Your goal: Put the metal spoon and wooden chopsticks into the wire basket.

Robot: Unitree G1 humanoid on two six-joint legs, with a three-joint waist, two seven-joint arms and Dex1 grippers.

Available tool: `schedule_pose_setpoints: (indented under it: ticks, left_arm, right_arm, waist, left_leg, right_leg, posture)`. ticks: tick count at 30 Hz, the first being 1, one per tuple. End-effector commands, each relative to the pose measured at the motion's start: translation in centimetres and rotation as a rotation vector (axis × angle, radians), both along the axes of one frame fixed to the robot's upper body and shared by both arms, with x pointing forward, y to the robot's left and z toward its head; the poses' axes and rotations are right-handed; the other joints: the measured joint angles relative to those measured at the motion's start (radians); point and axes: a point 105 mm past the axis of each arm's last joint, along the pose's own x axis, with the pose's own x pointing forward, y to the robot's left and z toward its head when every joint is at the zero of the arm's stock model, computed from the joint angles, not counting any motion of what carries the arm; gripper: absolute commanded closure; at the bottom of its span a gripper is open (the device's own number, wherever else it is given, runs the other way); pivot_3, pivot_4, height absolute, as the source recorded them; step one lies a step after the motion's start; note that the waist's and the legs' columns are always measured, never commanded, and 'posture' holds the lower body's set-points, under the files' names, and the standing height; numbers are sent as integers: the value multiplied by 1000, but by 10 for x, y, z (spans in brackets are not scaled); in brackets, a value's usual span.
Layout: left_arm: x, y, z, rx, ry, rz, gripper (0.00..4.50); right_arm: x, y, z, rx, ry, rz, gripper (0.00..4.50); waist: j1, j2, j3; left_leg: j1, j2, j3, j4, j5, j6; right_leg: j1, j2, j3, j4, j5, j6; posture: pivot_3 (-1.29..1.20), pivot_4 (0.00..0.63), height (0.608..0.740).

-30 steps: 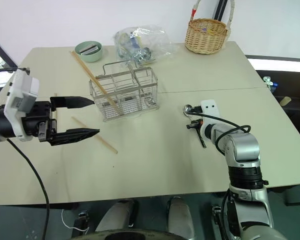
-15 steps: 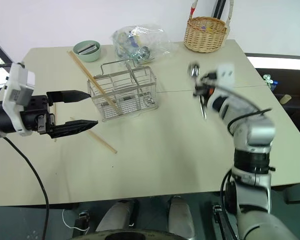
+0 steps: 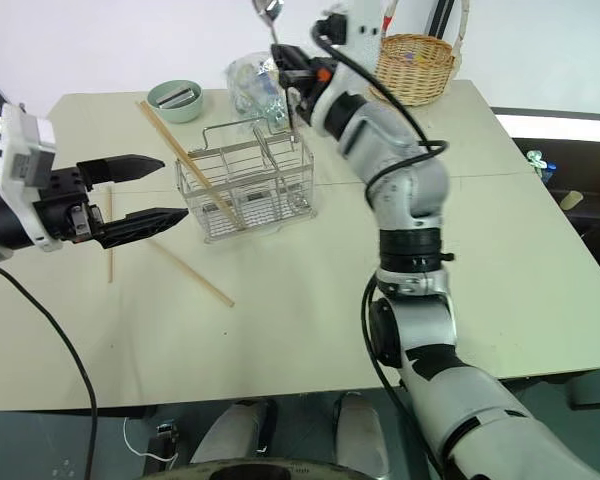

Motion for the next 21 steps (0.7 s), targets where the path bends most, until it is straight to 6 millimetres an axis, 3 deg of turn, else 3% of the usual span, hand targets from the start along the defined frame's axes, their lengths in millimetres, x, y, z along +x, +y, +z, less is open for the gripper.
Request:
schedule_pose_setpoints:
  ticks: [1, 9, 10, 11, 17, 18, 21]
  left_arm:
    - [-7, 4, 16, -1, -81, 30, 0]
    - [-13, 10, 19, -4, -95, 84, 0]
    - [-13, 11, 20, -5, -96, 88, 0]
    - [-13, 11, 20, -6, -97, 90, 0]
    - [-10, 11, 23, -9, -101, 94, 0]
    - [-9, 12, 24, -11, -103, 95, 0]
    - [-5, 13, 25, -17, -108, 97, 0]
  right_arm:
    - [7, 6, 12, 12, -92, -22, 4466]
    - [24, 16, -33, -23, -45, -18, 4466]
    - [24, 17, -37, -18, -34, -15, 3784]
    - [25, 16, -40, -13, -24, -20, 3482]
    - [28, 4, -40, 13, -14, -80, 403]
    - [28, -1, -39, 17, -16, -91, 33]
    - [27, -14, -31, 19, -32, -111, 33]
  waist:
    - [-1, 0, 0]
    - [-10, 0, 0]
    - [-13, 0, 0]
    - [-16, 0, 0]
    - [-24, 0, 0]
    - [-24, 0, 0]
    - [-23, 0, 1]
  left_leg:
    - [0, 0, 0, 0, 0, 0]
    - [0, 0, 0, 0, 1, -2]
    - [0, 0, 0, 0, 1, -2]
    - [0, 0, 0, 0, 1, -2]
    - [0, 0, -1, 0, 2, -3]
    - [0, 0, -1, 0, 2, -3]
    - [0, 0, -1, 0, 2, -3]
  right_leg:
    - [0, 0, 0, 1, 0, 0]
    - [-1, 0, 1, 8, 0, -1]
    - [-1, 0, 1, 8, 0, -1]
    - [0, 0, 1, 8, 0, -1]
    - [-1, 1, 1, 8, 0, -1]
    - [0, 1, 1, 8, 0, -1]
    - [-1, 1, 1, 8, 0, -1]
  posture:
    - [0, 150, 688]
    - [0, 150, 688]
    - [0, 150, 688]
    - [0, 150, 688]
    - [0, 150, 688]
    - [0, 150, 688]
    - [0, 150, 688]
